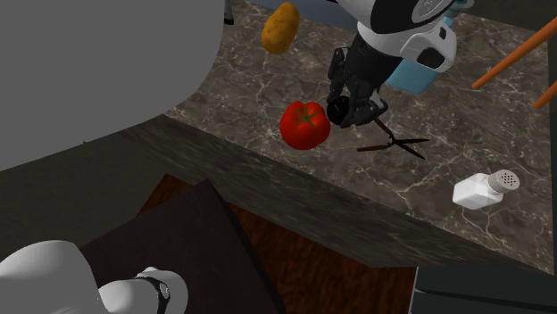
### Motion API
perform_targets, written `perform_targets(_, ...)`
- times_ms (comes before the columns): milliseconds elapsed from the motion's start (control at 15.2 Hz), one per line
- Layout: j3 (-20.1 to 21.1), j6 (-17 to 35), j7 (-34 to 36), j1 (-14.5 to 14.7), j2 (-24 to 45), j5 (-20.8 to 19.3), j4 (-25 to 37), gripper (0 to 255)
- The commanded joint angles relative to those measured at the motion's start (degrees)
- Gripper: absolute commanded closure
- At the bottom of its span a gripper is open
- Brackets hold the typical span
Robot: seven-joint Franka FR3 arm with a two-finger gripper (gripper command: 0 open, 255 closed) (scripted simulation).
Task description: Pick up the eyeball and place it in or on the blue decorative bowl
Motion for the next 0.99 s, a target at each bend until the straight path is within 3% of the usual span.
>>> perform_targets(0, 0.0, 0.0, 0.0, 0.0, 0.0, 0.0, 0.0, 255)
perform_targets(198, 0.0, 0.0, 0.0, 0.0, 0.0, 0.0, 0.0, 255)
perform_targets(924, 0.0, -8.6, 0.6, 0.0, 0.5, 0.0, 9.2, 255)
